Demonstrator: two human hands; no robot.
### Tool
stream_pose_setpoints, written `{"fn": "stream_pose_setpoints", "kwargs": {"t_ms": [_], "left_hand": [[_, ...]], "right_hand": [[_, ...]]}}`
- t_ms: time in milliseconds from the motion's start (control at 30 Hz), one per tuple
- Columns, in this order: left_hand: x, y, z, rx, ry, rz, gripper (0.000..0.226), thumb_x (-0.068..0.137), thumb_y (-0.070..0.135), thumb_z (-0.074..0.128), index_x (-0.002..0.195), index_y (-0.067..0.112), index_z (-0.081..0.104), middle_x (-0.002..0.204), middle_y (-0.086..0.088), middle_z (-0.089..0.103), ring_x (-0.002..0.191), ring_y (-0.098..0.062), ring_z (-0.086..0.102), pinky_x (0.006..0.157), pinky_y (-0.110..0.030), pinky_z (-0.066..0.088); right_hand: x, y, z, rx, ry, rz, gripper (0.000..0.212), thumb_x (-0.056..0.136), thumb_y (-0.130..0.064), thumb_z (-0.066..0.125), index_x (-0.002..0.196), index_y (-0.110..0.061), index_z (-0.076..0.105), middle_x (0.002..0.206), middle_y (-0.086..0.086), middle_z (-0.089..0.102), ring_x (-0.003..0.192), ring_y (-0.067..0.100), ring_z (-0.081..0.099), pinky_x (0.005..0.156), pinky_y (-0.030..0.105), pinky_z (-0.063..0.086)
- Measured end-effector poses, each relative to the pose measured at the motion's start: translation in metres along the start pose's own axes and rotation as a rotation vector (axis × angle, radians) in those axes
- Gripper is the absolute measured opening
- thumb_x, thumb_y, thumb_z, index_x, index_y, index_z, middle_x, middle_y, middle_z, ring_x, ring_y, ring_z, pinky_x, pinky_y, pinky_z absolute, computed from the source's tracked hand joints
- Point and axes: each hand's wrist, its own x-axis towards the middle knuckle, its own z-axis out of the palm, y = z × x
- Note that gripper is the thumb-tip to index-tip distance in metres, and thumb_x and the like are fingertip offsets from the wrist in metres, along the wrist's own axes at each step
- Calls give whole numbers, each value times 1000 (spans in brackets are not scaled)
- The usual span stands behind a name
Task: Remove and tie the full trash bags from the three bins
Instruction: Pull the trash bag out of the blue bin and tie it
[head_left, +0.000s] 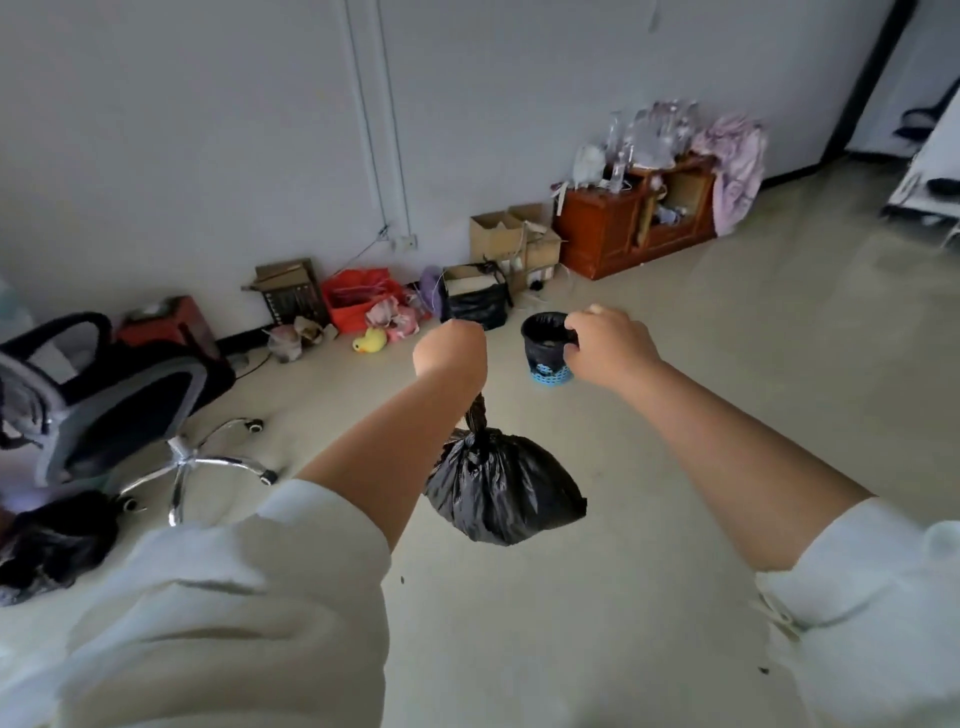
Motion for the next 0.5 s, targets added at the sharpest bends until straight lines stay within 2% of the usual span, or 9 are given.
{"fn": "stream_pose_setpoints", "kwargs": {"t_ms": [167, 333, 433, 500], "left_hand": [[142, 34, 9, 12, -69, 11, 38, 90, -6, 42, 127, 2, 52, 130, -15, 50, 121, -33, 49, 95, -39, 45], [289, 61, 19, 20, -137, -14, 38, 91, -2, 42, 125, 6, 54, 129, -12, 52, 119, -31, 51, 90, -39, 45], [366, 63, 38, 23, -187, -11, 35, 91, 1, 43, 122, 6, 57, 125, -12, 56, 115, -30, 54, 79, -32, 45], [419, 61, 55, 33, -223, -17, 35, 91, 0, 42, 121, 5, 57, 124, -13, 56, 115, -30, 55, 83, -33, 48]], "right_hand": [[142, 49, 30, 13, -55, -14, 35, 89, -24, 48, 122, -11, 54, 121, 11, 52, 114, 30, 48, 87, 37, 43], [288, 95, 49, 25, -97, -59, 37, 89, -27, 49, 121, -11, 54, 124, 11, 52, 116, 31, 47, 87, 37, 42], [363, 114, 66, 24, -137, -78, 36, 88, -27, 50, 119, -10, 55, 122, 11, 53, 115, 30, 47, 86, 36, 42], [414, 123, 82, 20, -160, -97, 35, 88, -26, 50, 118, -9, 56, 122, 12, 53, 114, 30, 47, 87, 37, 42]]}}
